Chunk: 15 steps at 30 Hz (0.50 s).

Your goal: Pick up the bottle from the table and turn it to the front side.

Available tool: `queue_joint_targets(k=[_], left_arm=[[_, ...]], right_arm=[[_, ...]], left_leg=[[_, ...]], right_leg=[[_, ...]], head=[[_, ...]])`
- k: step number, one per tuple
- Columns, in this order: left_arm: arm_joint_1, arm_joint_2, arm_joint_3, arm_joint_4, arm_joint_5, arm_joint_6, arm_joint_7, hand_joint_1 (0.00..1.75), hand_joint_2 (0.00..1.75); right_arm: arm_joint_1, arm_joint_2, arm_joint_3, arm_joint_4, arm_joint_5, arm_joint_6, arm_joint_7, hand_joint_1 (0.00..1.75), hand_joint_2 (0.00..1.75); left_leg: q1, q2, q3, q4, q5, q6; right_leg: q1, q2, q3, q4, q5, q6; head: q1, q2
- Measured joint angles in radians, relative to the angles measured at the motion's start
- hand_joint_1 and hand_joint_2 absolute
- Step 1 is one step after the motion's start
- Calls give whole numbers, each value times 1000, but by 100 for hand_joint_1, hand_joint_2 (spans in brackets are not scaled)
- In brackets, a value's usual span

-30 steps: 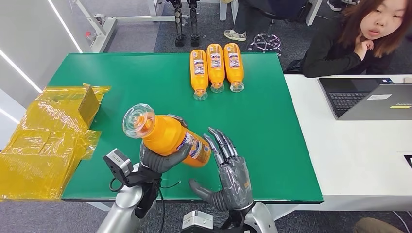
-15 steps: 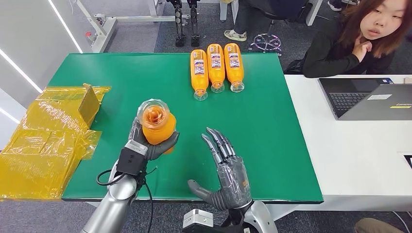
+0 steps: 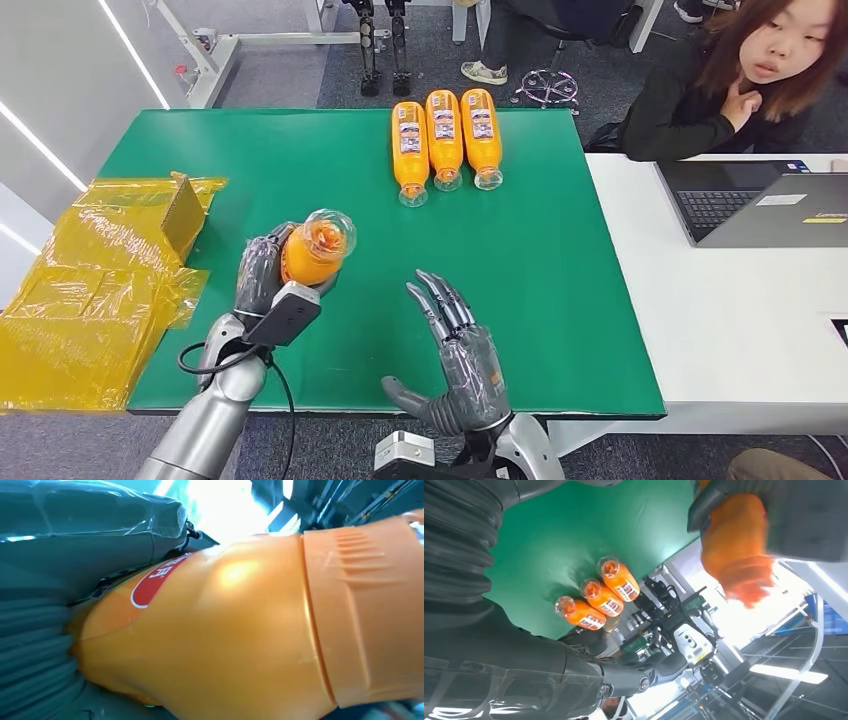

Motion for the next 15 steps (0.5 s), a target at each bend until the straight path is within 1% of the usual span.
queue_joint_targets(k=[3, 7, 12, 15], left_arm=[[-20, 30, 0, 30, -189, 59, 93, 139, 175], [-59, 83, 0, 115, -402, 100, 201, 142, 175], [-105, 153, -1, 258, -601, 115, 359, 142, 175], [-124, 194, -1, 340, -670, 117, 427, 142, 175]], right_arm=[[-6, -3, 8, 16, -28, -13, -13, 0, 175], [-10, -12, 22, 41, -58, -40, -30, 0, 175], [-9, -26, 41, 69, -83, -65, -49, 0, 175], [-6, -36, 50, 81, -92, -74, -53, 0, 175]], left_leg=[[0, 0, 0, 0, 0, 0], [0, 0, 0, 0, 1, -2], [0, 2, 0, -1, 1, -2], [0, 3, 0, -1, 1, -2]], right_leg=[[0, 1, 0, 0, 0, 0], [0, 1, -1, 1, 0, -1], [0, 4, -2, 2, 0, -1], [0, 4, -4, 2, 0, -2]], head=[[0, 0], [0, 0], [0, 0], [0, 0]])
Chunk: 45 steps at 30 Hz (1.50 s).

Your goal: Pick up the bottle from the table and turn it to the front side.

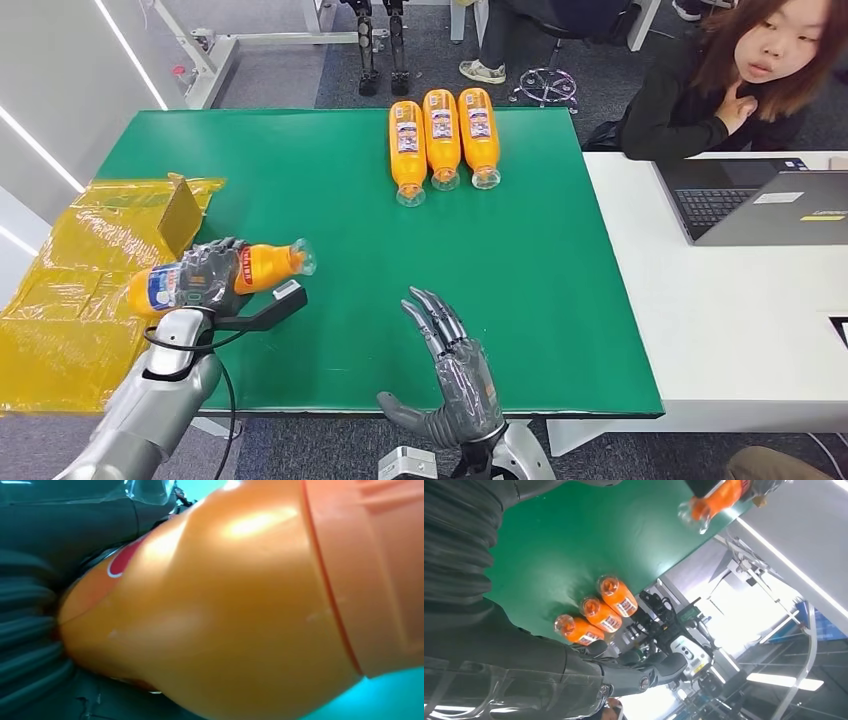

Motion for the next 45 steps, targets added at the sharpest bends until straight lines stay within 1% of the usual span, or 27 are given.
queue_joint_targets(k=[6, 9, 13, 17, 18, 21, 22, 34, 43, 45], left_arm=[[-24, 57, 0, 101, -49, -10, 68, 144, 175], [-30, 76, 3, 133, -61, -21, 101, 140, 175], [-40, 91, 12, 167, -77, -50, 134, 137, 175], [-52, 95, 19, 188, -81, -75, 145, 132, 175], [-56, 96, 19, 193, -82, -81, 148, 119, 175], [-68, 97, 19, 205, -85, -99, 155, 20, 175], [-72, 97, 19, 209, -85, -104, 157, 0, 175], [-89, 97, 19, 222, -86, -118, 183, 0, 175], [-87, 100, 19, 227, -85, -111, 195, 0, 175], [-85, 100, 19, 227, -84, -98, 194, 0, 175]], right_arm=[[15, -18, 10, 7, -2, -13, 0, 0, 175], [24, -26, 11, 7, -4, -16, 0, 0, 175], [30, -31, 12, 7, -5, -17, 1, 0, 175], [30, -31, 12, 7, -5, -13, 6, 0, 175], [30, -31, 12, 7, -5, -12, 7, 0, 175], [30, -31, 12, 6, -5, -9, 9, 0, 175], [30, -31, 12, 6, -5, -8, 10, 0, 175], [29, -31, 11, 0, -5, 14, 21, 0, 175], [30, -31, 10, 1, -22, 25, -3, 0, 175], [30, -31, 10, 3, -22, 24, -6, 0, 175]], left_leg=[[0, 0, 0, 0, 0, -1], [0, 0, -1, 0, -1, -1], [0, 0, -1, 0, -1, -1], [0, 0, -1, 0, -1, -1], [0, 0, -1, 0, -1, -1], [0, 0, -1, 0, -1, -1], [0, 0, -1, 0, -1, -1], [0, 0, -1, 0, -1, -1], [0, 0, -1, 0, -1, -1], [0, 0, -1, 0, -1, -1]], right_leg=[[0, 0, 0, 0, 0, 0], [0, 0, -1, 0, 0, 0], [0, 0, -1, 0, 0, 0], [0, 0, -1, 0, 0, 0], [0, 0, -1, 0, 0, 0], [0, 0, -1, 0, 0, 0], [0, 0, -1, 0, 0, 0], [0, 0, -1, 0, 0, 0], [0, 0, -1, 0, 0, 0], [0, 0, -1, 0, 0, 0]], head=[[0, 0], [0, 0], [0, 0], [0, 0], [0, 0], [0, 0], [0, 0], [0, 0], [0, 0], [0, 0]])
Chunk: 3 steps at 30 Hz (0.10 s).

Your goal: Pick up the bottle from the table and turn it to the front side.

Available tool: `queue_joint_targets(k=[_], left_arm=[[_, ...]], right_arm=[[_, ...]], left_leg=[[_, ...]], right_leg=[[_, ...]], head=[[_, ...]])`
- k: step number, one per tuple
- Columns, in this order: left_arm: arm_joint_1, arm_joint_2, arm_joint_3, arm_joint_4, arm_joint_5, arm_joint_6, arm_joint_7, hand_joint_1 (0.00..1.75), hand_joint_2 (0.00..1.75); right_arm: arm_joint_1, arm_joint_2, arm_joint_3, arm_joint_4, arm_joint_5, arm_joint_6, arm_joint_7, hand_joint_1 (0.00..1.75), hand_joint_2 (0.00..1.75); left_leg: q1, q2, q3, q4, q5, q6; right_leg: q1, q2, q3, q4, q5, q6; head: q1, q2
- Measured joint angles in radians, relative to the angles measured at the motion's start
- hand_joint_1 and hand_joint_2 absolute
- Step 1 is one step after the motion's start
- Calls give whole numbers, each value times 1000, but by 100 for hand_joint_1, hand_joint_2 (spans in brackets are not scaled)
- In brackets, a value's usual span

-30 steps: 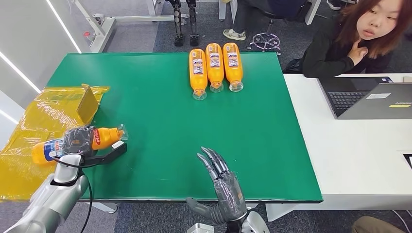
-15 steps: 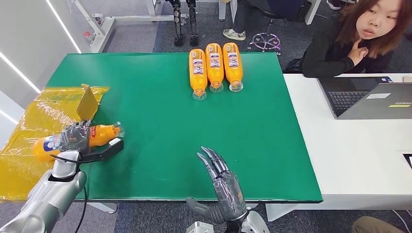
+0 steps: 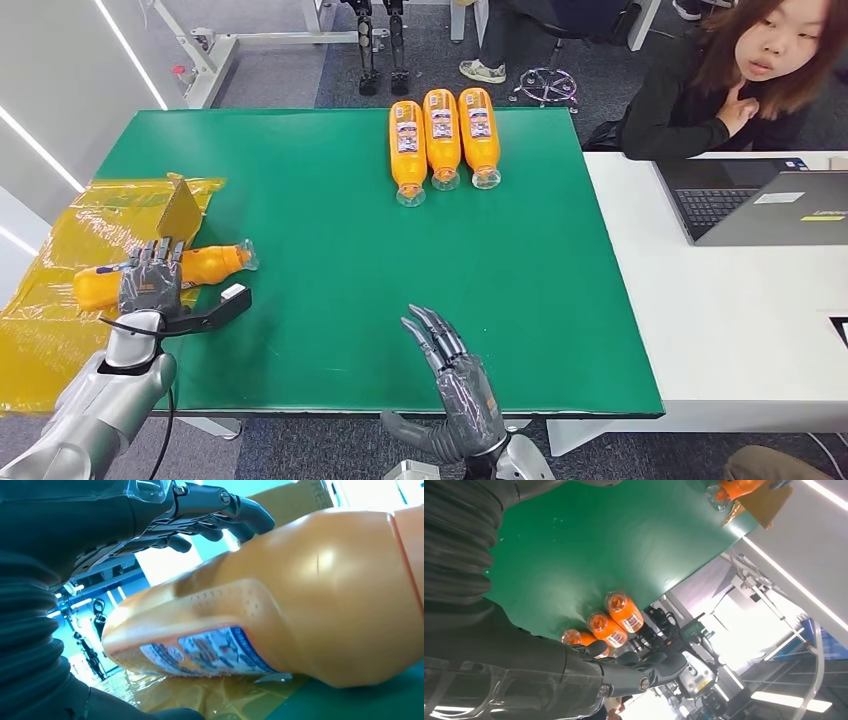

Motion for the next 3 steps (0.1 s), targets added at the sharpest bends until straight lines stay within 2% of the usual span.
queue_joint_targets(k=[3], left_arm=[[3, 0, 3, 0, 3, 38, -9, 0, 175]], right_arm=[[1, 0, -1, 2, 0, -2, -1, 0, 175]], left_leg=[[0, 0, 0, 0, 0, 0]], right_leg=[[0, 0, 0, 0, 0, 0]], head=[[0, 0]])
